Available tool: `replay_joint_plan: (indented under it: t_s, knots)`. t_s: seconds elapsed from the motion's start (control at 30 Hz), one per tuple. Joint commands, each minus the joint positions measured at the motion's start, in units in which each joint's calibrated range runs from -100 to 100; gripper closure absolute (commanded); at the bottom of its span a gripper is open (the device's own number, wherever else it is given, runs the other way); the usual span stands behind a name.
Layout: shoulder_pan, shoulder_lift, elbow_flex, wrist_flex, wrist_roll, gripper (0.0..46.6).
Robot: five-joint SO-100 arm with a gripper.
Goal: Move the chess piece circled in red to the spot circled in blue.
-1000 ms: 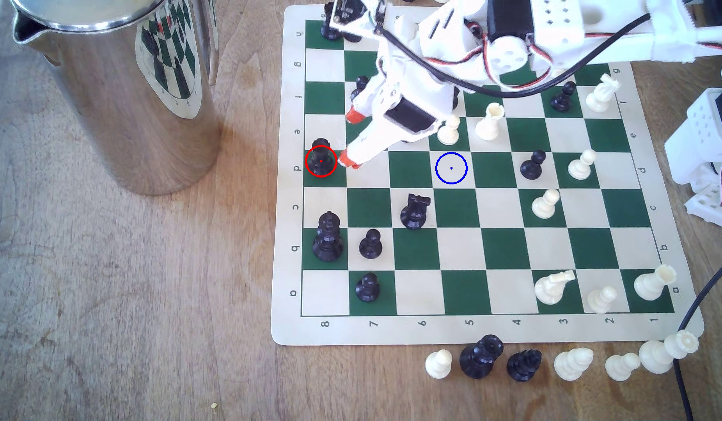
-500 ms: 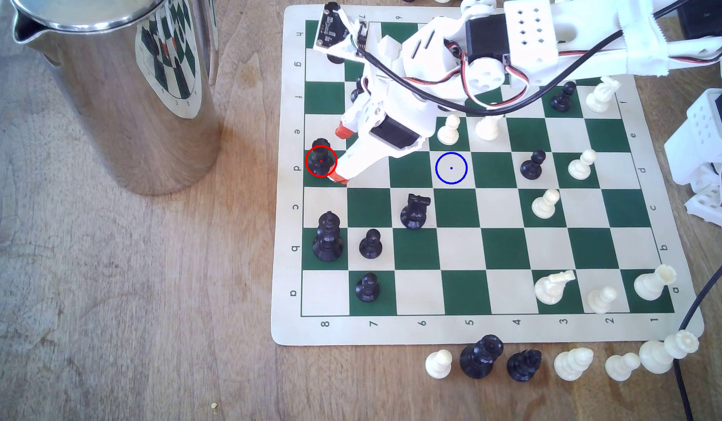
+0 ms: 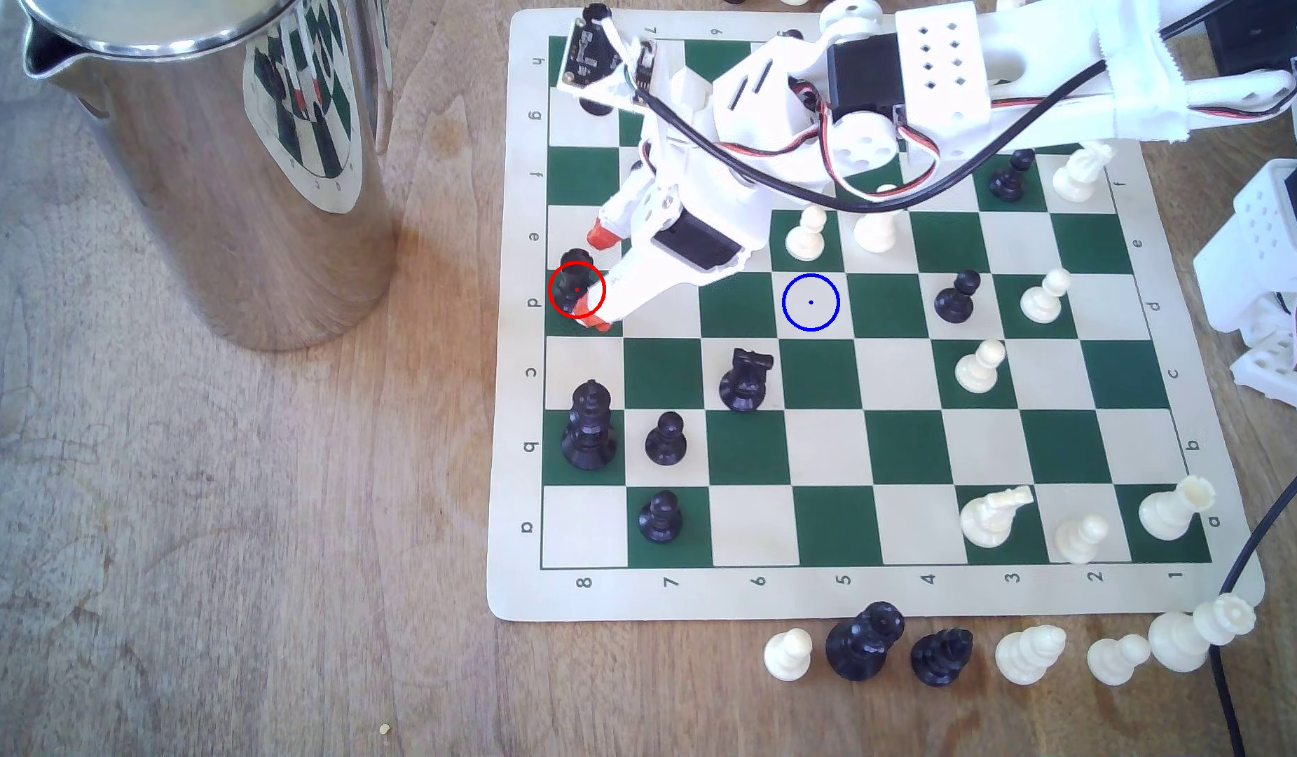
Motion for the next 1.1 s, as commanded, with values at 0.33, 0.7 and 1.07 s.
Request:
replay_joint_plan:
  t_s: [0.33,0.7,1.07]
  knots:
    - [0.75,0.59,-6.7,-3.13,0.29,26.8]
    - [0.51,1.94,-8.15,-2.72,0.83,46.2]
    - [0.36,1.94,-10.42,-0.59,0.78,46.3]
